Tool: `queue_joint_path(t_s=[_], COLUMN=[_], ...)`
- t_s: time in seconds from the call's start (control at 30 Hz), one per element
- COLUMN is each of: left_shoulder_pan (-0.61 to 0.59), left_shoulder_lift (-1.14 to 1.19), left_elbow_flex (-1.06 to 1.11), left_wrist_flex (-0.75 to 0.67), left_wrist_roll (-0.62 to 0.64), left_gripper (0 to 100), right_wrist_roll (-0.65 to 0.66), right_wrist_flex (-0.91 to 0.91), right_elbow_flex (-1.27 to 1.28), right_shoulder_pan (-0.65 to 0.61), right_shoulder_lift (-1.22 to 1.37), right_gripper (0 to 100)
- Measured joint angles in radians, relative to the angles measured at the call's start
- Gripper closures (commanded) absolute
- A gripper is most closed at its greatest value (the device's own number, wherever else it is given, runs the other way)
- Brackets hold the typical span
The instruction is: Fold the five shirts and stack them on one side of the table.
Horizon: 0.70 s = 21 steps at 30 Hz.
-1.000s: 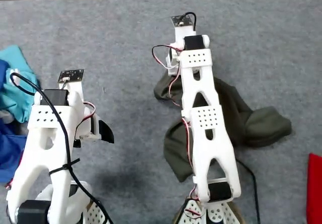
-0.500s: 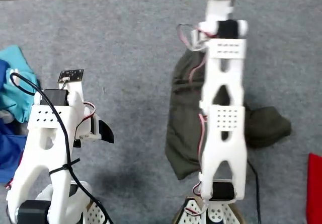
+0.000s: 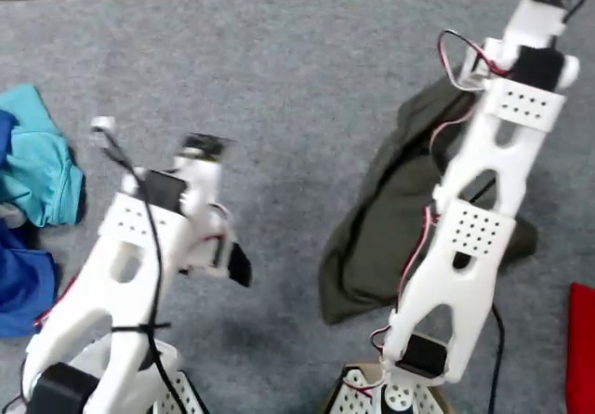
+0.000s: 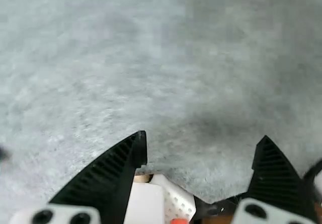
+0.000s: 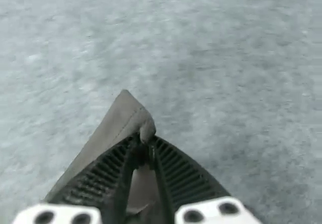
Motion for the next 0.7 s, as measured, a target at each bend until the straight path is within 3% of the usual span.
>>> queue_joint_path(t_s=[0.23, 0.37, 0.5, 0.7], left_shoulder_pan=[0.275, 0.345, 0.35, 0.35], left_shoulder_lift=[0.0, 0.0, 0.0, 0.0], left_elbow_flex=[-0.04, -0.04, -0.04, -0.025], left_wrist_flex=[-0.064, -0.103, -0.109, -0.143], left_wrist_roll=[0.0, 0.0, 0.0, 0.0], left_gripper=[66, 66, 66, 66], right_wrist_roll=[0.0, 0.0, 0.0, 0.037], right_wrist_flex=[-0.155, -0.181, -0.138, -0.071], right_elbow_flex=[0.0, 0.0, 0.002, 0.0], right_shoulder_pan=[0.123, 0.157, 0.104, -0.089], right_shoulder_lift=[0.101, 0.091, -0.031, -0.334], right_gripper=[99.4, 99.4, 99.4, 99.4])
